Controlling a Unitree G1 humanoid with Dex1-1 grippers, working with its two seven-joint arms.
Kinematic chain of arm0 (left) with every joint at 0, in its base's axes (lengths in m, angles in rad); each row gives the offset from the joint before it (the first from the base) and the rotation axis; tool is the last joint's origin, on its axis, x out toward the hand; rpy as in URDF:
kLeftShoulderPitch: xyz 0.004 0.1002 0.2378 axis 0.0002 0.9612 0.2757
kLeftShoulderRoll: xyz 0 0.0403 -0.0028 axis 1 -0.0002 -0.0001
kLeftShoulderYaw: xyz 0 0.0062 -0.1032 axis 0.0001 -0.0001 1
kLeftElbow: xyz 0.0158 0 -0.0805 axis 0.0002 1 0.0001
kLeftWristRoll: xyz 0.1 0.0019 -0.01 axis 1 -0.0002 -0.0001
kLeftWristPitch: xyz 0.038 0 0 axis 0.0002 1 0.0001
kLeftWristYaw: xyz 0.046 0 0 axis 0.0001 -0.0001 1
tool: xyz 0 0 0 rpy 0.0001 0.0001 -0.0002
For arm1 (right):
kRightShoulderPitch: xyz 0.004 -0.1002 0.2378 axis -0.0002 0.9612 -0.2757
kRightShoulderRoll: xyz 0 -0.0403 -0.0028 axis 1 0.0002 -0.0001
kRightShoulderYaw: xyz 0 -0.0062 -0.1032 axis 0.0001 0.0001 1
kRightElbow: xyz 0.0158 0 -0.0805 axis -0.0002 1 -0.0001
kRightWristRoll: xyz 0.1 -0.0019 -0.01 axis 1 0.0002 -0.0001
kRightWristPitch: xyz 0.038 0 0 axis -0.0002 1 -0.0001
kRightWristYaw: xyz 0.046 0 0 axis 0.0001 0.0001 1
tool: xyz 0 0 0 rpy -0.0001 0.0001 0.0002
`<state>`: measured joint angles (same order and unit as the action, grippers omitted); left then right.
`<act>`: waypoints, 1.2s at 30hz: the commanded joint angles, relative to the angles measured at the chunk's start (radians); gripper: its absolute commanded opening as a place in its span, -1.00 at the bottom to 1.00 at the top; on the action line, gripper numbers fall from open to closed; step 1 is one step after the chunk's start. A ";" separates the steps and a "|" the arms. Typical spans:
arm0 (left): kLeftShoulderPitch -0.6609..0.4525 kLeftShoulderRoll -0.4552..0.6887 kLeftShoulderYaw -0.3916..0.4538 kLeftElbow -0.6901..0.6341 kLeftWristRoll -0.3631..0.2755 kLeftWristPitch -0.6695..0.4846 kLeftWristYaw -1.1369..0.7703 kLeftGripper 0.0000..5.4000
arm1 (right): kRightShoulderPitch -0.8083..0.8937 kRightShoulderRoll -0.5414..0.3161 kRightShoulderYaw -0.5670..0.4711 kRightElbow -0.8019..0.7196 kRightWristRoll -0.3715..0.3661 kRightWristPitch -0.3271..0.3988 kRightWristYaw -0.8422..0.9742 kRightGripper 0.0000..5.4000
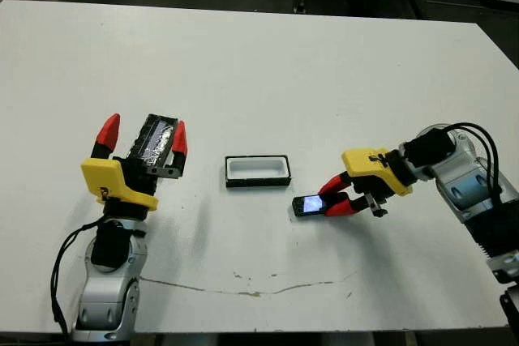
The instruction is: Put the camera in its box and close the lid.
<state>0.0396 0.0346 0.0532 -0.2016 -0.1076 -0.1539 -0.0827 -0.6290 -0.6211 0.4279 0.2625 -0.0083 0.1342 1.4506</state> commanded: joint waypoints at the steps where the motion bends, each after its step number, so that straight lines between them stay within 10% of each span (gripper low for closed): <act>1: 0.003 0.002 0.001 0.020 -0.005 -0.015 -0.009 1.00 | 0.012 0.003 -0.038 -0.012 0.033 0.027 -0.018 -0.39; 15: 0.001 0.004 -0.002 0.024 0.009 -0.017 -0.001 1.00 | -0.205 0.063 -0.140 0.043 0.180 0.314 -0.011 -0.39; 24: 0.000 0.001 -0.002 0.020 0.001 -0.013 -0.002 1.00 | -0.368 0.181 -0.140 0.387 0.113 0.104 -0.070 -0.39; 36: -0.005 0.003 -0.001 0.024 0.010 -0.022 0.000 1.00 | -0.514 0.340 -0.101 0.661 0.029 0.054 -0.031 -0.39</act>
<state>0.0353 0.0351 0.0530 -0.1830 -0.1093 -0.1760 -0.0864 -1.1156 -0.2897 0.3188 0.9009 0.0393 0.2040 1.4118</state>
